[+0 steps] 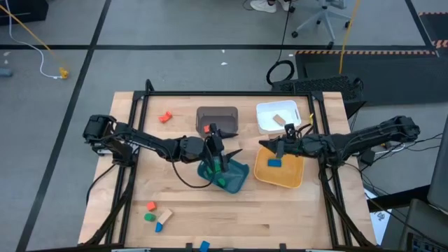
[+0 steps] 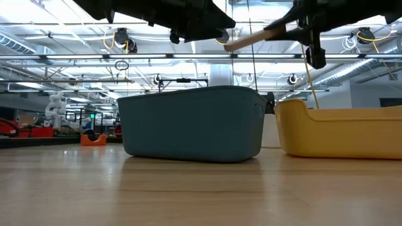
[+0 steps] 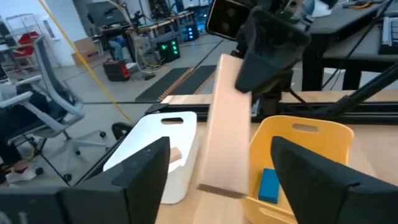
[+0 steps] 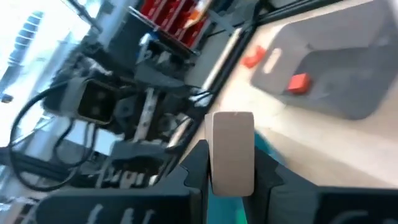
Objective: Sort & place blocks by color
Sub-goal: Put the right brown block into the white bin
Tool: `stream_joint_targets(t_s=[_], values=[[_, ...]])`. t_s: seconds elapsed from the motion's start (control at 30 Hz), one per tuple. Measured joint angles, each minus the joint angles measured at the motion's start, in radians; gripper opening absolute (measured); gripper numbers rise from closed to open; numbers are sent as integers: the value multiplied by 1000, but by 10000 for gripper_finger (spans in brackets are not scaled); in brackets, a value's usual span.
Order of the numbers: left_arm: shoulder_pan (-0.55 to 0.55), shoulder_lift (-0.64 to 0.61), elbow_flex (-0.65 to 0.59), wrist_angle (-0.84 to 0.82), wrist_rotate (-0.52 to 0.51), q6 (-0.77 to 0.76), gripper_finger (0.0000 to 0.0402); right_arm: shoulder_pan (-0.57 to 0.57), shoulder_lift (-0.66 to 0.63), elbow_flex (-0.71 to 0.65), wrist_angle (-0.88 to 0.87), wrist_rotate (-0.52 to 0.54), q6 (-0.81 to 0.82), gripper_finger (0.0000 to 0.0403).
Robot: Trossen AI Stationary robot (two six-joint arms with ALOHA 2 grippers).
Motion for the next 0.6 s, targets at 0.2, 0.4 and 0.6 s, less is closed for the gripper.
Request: stream_joint_targets(t_s=[0.2,0.4,0.6], values=[[-1,0,0,-4,-1,-6,310,-144,-119,1,-224,-1,-36,41],[-1,0,0,-28,-2,-54,310,-294,-170,1,-498,10,-51,41],[-1,0,-1,-52,-2,-81,300,-418,-147,1,-589,34,-91,42]])
